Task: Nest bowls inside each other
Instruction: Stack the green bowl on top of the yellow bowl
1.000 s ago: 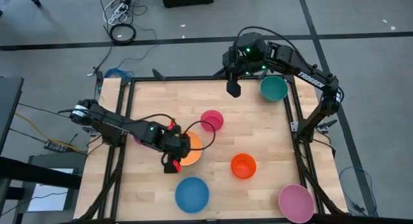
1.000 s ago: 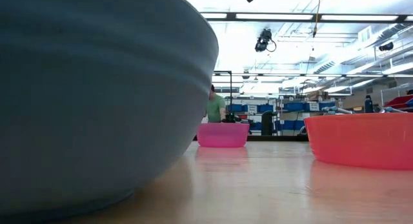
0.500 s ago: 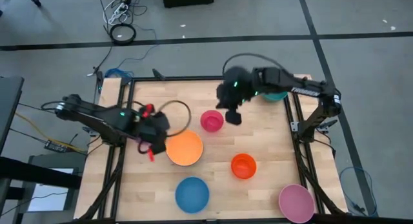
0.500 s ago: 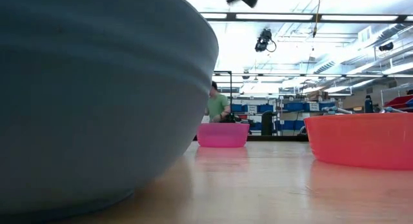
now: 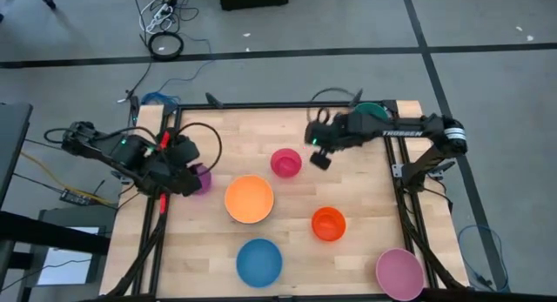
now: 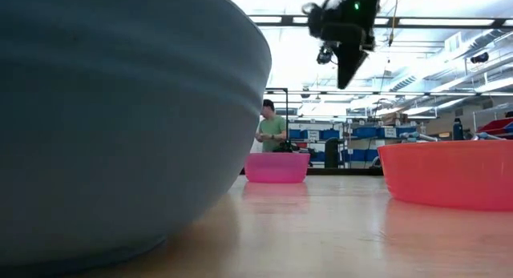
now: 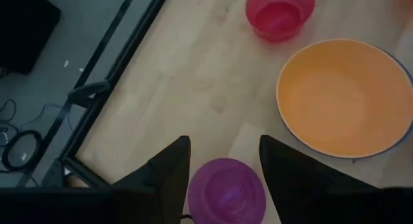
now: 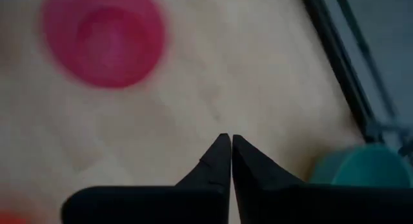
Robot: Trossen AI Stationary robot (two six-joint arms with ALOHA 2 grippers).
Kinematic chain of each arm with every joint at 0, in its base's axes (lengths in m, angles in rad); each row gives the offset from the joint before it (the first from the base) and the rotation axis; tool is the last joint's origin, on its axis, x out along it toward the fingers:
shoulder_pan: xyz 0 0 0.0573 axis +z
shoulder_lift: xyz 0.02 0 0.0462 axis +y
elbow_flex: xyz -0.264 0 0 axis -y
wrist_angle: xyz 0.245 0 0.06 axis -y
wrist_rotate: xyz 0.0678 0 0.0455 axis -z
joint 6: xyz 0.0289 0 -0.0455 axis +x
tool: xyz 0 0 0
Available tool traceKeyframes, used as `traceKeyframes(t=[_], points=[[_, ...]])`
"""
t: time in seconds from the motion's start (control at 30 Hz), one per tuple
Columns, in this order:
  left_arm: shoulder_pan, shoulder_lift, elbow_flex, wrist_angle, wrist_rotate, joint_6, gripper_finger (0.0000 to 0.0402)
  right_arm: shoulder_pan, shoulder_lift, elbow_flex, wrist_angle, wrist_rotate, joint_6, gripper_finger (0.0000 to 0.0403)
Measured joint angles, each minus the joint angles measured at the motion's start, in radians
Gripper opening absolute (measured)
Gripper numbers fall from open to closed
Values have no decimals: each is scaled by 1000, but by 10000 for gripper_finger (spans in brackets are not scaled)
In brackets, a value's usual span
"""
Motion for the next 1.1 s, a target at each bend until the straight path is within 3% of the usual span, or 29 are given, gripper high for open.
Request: traceKeyframes(t=[0.33, 0.5, 0.83, 1.1], points=[[-44, 0, 0, 1, -24, -7, 193, -335, -117, -166, 4, -135, 164, 98], [-70, 0, 0, 0, -44, -25, 193, -434, -125, -245, 6, -172, 206, 133], [-100, 1, 0, 0, -51, -34, 193, -581, -125, -312, 34, -185, 169, 137], [-121, 1, 0, 0, -54, -55, 193, -608, -125, -349, 108, -239, 141, 137]])
